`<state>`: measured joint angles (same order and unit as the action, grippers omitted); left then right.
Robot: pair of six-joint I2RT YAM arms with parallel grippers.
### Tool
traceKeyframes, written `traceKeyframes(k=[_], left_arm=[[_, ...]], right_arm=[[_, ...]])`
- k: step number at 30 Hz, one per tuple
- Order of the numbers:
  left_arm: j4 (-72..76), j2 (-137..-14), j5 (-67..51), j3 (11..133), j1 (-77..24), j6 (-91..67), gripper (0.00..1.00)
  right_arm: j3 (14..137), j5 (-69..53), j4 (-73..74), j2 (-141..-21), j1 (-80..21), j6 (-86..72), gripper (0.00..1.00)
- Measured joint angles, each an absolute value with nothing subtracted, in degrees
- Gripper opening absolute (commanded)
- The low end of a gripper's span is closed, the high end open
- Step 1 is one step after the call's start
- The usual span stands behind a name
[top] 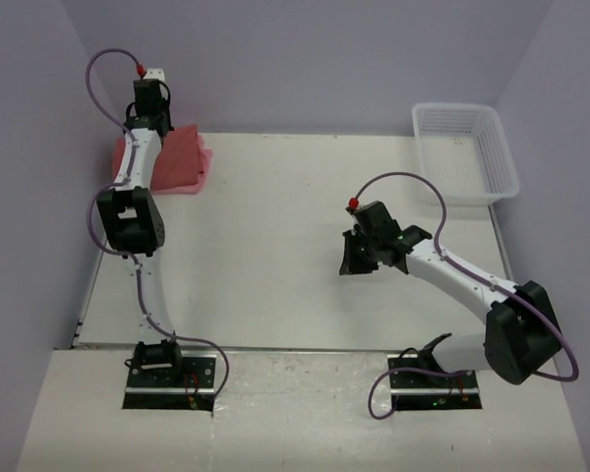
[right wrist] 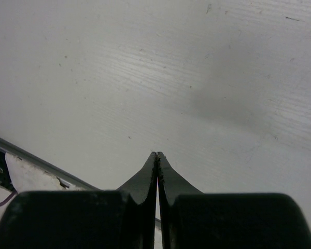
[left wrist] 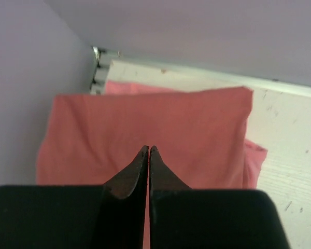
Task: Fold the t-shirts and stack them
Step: Put the neatly folded tshirt into the corner of the board with the left arm
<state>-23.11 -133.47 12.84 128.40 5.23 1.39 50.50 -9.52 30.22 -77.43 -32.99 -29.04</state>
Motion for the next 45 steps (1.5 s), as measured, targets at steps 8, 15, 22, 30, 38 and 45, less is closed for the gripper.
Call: traceKeyframes(k=[8, 15, 22, 30, 38, 45], left_arm=[[-31.1, -139.6, 16.1, 130.5, 8.4, -5.7, 0.00], [-31.0, -139.5, 18.1, 125.4, 11.2, -6.9, 0.00], [-27.6, -138.8, 17.9, 119.9, 14.3, -7.2, 0.00], [-25.6, -138.3, 16.3, 119.0, 17.7, -8.1, 0.00], [-21.1, -136.3, 10.6, 115.2, 19.1, -8.6, 0.00], [-19.7, -128.4, 6.2, 111.2, 16.2, -9.7, 0.00]], right_arm=[[50.5, -8.5, 30.9, -76.4, -33.0, -28.8, 0.00], [50.5, -8.4, 31.0, -76.4, -33.0, -28.8, 0.00], [50.5, -8.2, 31.5, -76.5, -33.0, -28.8, 0.00], [50.5, -8.2, 31.9, -76.8, -33.0, -28.8, 0.00], [50.5, -8.3, 31.9, -78.7, -33.0, -28.9, 0.00], [50.5, -8.1, 31.9, -78.7, -33.0, -28.9, 0.00]])
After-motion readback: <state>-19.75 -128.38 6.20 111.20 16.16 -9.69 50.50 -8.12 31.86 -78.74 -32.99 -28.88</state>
